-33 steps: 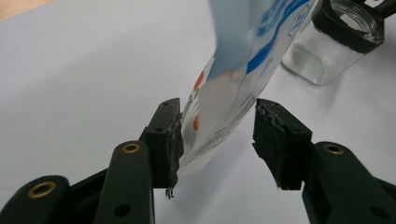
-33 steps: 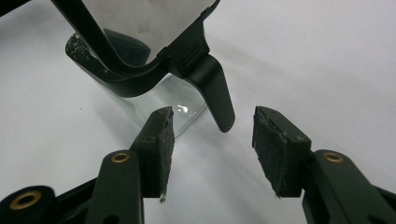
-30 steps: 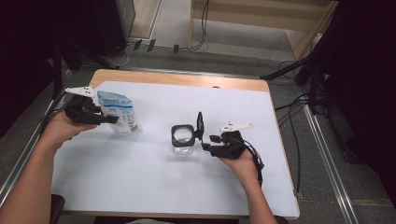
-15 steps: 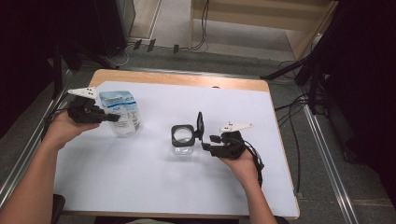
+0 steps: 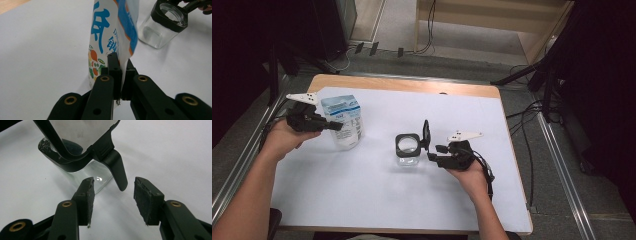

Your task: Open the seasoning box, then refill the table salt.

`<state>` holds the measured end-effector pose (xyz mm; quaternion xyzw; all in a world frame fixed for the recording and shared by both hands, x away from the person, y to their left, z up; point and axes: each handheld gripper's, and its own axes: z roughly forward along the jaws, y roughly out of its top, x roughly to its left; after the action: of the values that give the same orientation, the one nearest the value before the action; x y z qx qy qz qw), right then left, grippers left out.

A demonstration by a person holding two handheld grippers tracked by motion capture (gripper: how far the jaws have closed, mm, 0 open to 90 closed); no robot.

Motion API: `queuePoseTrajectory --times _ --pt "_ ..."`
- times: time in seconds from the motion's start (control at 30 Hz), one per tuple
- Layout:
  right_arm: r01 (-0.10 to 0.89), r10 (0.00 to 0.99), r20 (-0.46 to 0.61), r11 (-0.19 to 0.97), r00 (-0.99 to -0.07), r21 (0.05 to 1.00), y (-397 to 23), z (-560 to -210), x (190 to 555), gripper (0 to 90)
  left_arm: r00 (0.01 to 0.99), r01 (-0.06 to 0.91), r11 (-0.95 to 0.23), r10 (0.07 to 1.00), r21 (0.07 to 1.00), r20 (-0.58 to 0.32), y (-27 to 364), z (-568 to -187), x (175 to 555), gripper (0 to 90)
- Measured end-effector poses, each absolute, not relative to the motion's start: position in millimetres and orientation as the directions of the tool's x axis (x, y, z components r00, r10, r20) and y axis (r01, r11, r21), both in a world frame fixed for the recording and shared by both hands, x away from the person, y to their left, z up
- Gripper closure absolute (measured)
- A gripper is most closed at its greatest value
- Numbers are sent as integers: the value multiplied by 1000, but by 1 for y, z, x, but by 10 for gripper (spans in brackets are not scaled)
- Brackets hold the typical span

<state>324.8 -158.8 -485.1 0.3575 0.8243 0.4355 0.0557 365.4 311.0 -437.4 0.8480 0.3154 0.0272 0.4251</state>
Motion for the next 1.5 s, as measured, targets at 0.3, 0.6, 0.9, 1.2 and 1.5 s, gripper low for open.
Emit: queuePoseTrajectory --times 0.3,0.6,0.9,1.2,1.5 --pt "540 634 222 365 -740 758 -159 -485 324 525 792 517 -443 573 733 -213 306 -425 361 900" --pt "532 630 218 366 -746 763 -158 -484 324 528 809 500 -421 538 757 -236 301 -416 356 900" --pt "529 631 217 361 -745 768 -158 -483 323 538 811 510 -412 524 755 -262 293 -413 354 900" --pt "535 626 237 344 -743 772 -159 -480 322 569 822 501 -408 500 763 -272 281 -408 350 900" --pt "526 618 251 313 -745 791 -163 -469 311 731 840 484 -419 470 768 -272 264 -400 345 900"
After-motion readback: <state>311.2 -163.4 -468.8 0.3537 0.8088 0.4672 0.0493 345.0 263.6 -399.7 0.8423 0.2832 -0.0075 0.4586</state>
